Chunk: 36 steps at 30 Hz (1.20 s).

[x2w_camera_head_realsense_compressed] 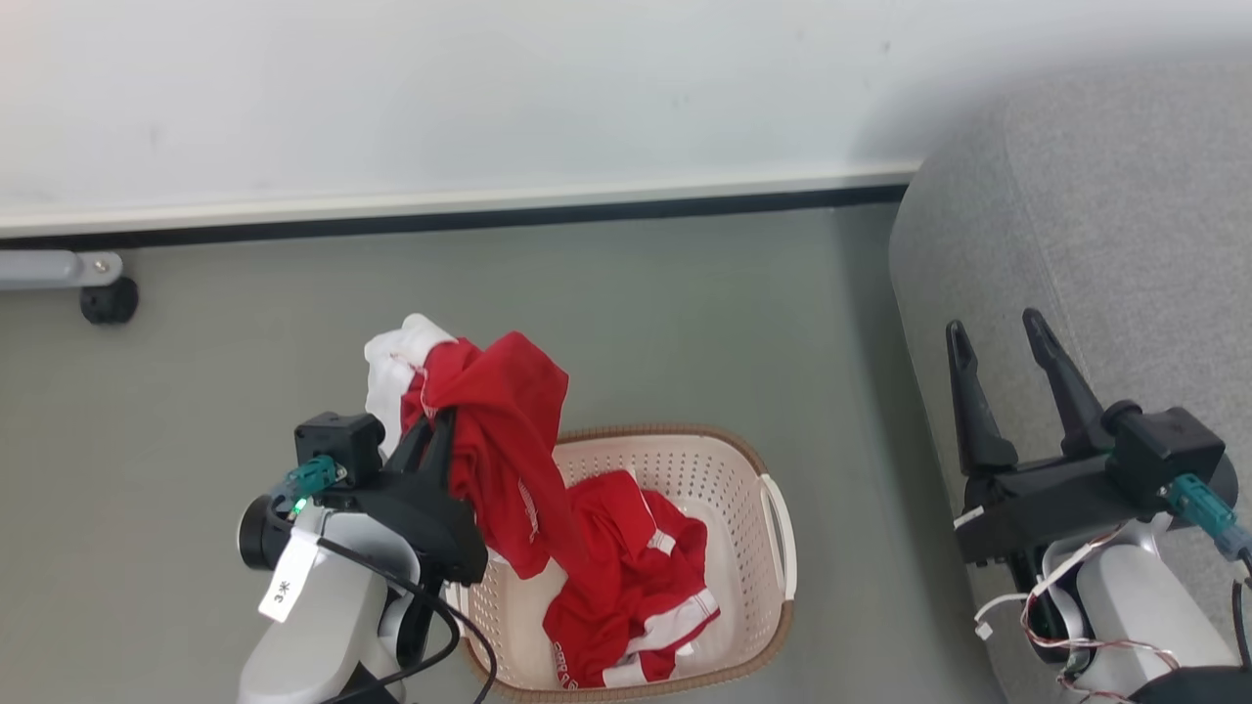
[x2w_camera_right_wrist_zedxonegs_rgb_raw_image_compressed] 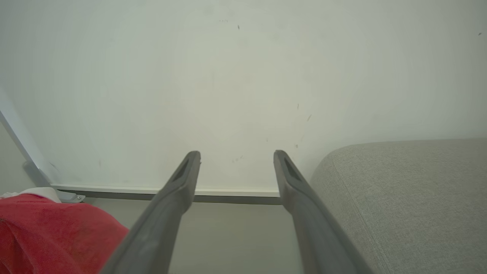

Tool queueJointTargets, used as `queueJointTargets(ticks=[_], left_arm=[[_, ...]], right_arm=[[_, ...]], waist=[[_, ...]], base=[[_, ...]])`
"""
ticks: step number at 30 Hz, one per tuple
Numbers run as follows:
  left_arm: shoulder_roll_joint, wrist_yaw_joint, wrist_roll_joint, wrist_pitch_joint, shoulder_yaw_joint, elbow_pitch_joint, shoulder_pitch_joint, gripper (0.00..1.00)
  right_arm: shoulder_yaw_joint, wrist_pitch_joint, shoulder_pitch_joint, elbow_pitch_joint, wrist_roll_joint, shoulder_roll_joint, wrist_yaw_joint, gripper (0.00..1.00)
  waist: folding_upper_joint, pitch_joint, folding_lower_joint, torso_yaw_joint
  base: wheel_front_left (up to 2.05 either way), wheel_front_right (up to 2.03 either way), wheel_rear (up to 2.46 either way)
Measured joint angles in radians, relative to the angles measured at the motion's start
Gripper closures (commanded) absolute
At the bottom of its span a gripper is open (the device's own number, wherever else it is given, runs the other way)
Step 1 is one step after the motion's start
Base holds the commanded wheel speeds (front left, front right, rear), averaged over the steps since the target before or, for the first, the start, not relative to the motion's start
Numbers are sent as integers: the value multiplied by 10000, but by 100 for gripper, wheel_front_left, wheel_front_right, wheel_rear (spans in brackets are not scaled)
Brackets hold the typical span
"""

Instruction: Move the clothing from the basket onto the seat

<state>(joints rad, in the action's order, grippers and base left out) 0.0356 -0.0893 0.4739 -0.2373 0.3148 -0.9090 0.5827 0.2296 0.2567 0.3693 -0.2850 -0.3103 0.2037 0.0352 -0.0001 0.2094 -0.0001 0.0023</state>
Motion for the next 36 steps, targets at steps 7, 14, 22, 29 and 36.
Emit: queueJointTargets(ticks=[7,14,22,29,36], left_arm=[[-2,-79,105,-73,-169,1177,-193,100],[40,-82,138,-119,-324,2343,-502,100],[301,-84,96,-123,-412,3797,-1114,100],[420,-69,38,-123,-383,5265,-1834,100],[510,19,-92,-125,-222,6406,-2276,100]], right_arm=[[59,-2,-444,-23,-63,-19,0,0],[163,-44,-786,-21,-75,-40,0,0],[351,-148,-1097,33,-79,-138,2,0],[428,-234,-1542,232,-117,-163,2,0],[479,-360,-1765,397,-159,-178,2,0]], waist=[[0,-570,0,123],[0,-989,0,202],[1,-1442,1,186],[1,-1773,0,102],[1,-1865,0,62]], base=[[0,0,0],[0,0,0],[0,0,0],[0,0,0],[0,0,0]])
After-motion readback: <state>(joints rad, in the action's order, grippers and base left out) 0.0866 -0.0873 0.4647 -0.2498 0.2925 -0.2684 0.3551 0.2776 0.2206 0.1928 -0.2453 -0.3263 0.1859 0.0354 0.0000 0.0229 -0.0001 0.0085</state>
